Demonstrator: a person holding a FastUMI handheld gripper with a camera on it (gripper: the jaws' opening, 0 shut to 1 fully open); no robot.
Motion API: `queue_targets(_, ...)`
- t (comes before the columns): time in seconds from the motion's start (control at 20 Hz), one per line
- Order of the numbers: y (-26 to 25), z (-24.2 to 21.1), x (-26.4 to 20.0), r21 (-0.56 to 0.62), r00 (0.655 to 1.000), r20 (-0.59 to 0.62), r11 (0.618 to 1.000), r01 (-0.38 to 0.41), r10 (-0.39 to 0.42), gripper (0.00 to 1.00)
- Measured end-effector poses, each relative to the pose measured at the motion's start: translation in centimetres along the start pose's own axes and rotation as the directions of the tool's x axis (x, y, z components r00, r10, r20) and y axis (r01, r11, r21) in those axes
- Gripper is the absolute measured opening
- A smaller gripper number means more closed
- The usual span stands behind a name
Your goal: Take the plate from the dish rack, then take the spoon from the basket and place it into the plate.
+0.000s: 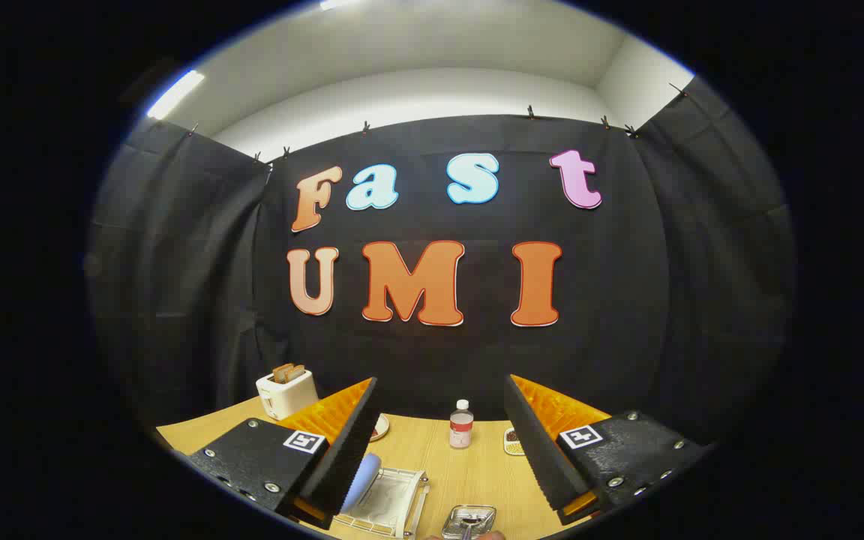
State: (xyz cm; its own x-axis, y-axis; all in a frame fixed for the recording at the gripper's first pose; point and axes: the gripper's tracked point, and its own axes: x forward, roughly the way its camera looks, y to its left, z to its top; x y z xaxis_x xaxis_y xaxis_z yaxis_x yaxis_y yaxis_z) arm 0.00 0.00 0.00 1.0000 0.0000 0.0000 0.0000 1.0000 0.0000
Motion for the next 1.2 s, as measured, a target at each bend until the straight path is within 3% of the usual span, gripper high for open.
queue_targets(0.5, 1.5, -0.7, 0.5, -0.007, 0.999, -0.002, 0.999, -0.042, 0.042, 0.98)
queue_targets(0.9, 2.9, -4.3, 0.9, 0.013, 0.99, -0.128, 0.998, -0.055, 0.056, 0.98)
queue_targets(1.2, 4.7, -8.2, 1.3, 0.014, 0.962, -0.268, 0.998, -0.057, 0.059, 0.98)
